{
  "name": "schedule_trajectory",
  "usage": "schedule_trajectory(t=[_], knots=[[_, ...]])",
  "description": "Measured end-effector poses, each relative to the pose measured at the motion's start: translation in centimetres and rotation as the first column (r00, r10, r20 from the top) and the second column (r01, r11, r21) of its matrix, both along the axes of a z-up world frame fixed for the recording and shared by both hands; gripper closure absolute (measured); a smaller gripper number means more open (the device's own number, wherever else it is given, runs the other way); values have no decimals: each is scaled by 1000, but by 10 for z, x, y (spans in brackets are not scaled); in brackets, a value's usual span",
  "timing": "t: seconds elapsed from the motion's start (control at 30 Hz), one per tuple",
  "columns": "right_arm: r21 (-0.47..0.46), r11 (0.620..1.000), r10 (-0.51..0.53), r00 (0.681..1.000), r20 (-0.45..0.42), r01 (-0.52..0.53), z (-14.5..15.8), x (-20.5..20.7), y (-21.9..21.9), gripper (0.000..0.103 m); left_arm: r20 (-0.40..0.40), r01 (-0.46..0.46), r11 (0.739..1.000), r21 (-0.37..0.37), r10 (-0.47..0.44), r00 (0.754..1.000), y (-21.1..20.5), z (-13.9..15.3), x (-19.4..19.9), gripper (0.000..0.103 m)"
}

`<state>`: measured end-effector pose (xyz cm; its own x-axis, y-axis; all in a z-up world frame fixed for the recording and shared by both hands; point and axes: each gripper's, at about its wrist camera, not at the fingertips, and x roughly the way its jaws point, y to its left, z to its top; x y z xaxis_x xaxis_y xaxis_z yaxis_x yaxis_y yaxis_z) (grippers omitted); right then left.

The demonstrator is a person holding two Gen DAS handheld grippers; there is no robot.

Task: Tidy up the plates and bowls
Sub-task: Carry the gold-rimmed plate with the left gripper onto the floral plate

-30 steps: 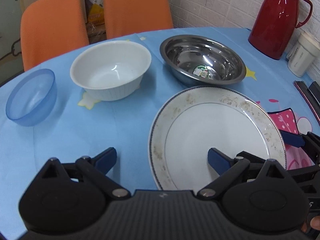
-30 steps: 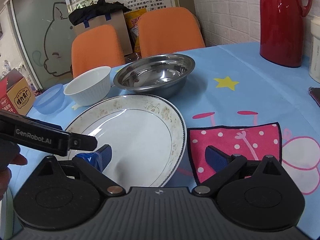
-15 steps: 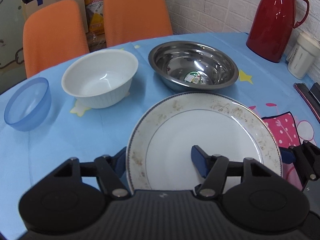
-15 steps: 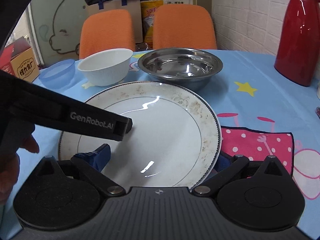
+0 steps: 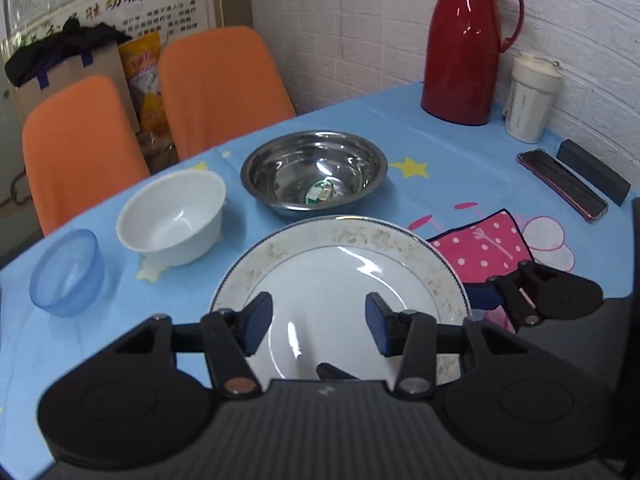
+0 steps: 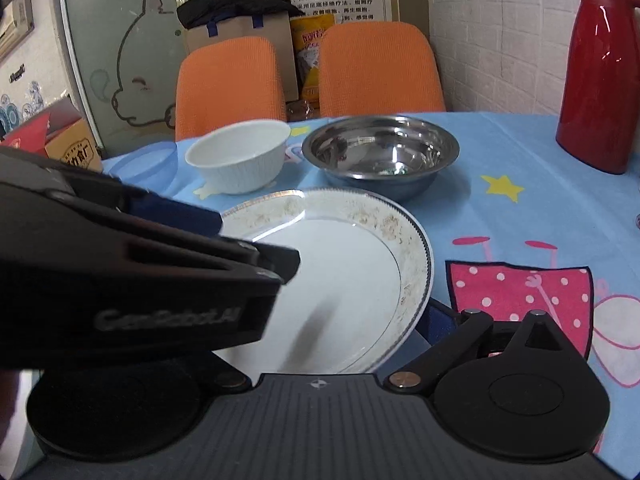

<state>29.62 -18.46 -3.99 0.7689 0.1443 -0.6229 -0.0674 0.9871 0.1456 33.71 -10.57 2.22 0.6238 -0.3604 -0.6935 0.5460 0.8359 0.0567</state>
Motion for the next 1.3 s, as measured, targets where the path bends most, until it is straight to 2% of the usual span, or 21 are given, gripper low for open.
schedule_trajectory(t=[0.07, 0.13, 0.2, 0.3, 0.37, 0.47, 0.6, 0.67, 0.77, 0.87, 1.0, 1.3], knots=[[22, 1000, 3, 1000, -16, -3, -8, 0, -3, 17, 11, -32, 999, -9, 32, 999, 11, 3, 2, 49], [29, 1000, 2, 1000, -2, -2, -9, -3, -5, 17, 26, -83, 997, -11, 83, 996, 26, 4, 8, 39], [29, 999, 15, 1000, 4, -15, -10, -4, -4, 16, 31, -125, 992, -18, 126, 992, 46, 3, 14, 35], [15, 1000, 21, 1000, 5, -21, -12, -4, -3, 16, 5, -186, 982, 23, 186, 983, 64, -10, 28, 34], [21, 1000, 16, 1000, 13, -16, -12, -3, -5, 15, -61, -166, 986, 18, 166, 984, 70, -22, 35, 34], [5, 1000, 28, 1000, 12, -28, -12, -1, -4, 15, -140, -89, 992, -86, 77, 987, 73, -31, 41, 33], [-53, 997, 52, 999, 4, -52, -14, -3, 1, 14, -195, -73, 993, -88, 54, 979, 65, -43, 49, 34], [-49, 997, 56, 998, 12, -56, -14, -4, -1, 13, -173, -61, 995, -79, 46, 984, 60, -45, 45, 38], [-48, 998, 39, 999, 25, -38, -16, -4, 1, 12, -167, -48, 995, -93, 32, 985, 55, -46, 42, 53], [-62, 998, 22, 999, 29, -20, -15, -1, 10, 13, -159, -95, 992, -78, 82, 984, 47, -45, 40, 55], [-49, 999, -4, 1000, 17, 5, -10, 0, 9, 15, -174, -98, 992, -85, 82, 981, 47, -38, 39, 65], [-34, 999, -1, 998, 58, 3, 10, -23, 22, 14, -132, -109, 989, -96, 96, 987, 70, -13, 11, 65]])
